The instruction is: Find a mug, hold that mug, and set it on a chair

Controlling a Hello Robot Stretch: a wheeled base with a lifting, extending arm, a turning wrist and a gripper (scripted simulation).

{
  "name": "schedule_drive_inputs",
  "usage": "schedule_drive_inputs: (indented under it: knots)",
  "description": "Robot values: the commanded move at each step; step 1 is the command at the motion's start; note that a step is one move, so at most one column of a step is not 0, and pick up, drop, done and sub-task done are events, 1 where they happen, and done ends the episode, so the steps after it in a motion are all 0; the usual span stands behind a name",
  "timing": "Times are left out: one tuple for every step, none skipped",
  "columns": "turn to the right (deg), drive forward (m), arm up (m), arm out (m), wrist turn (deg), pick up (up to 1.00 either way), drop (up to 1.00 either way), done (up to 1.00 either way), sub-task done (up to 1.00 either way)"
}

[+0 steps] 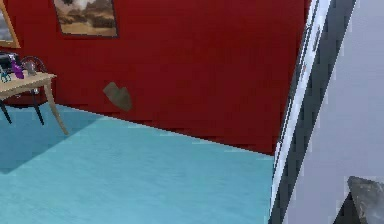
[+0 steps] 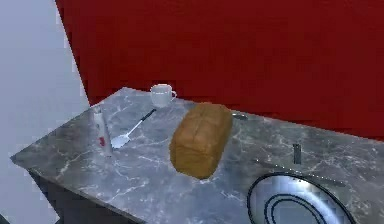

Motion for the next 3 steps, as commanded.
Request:
schedule_drive_inputs:
  knots:
    - [21.0,0.00,0.00,0.00,0.0,0.00,0.00,0.00,0.00]
    - [0.0,0.05,0.00,0.00,0.0,0.00,0.00,0.00,0.00]
    - [-21.0,0.00,0.00,0.00,0.0,0.00,0.00,0.00,0.00]
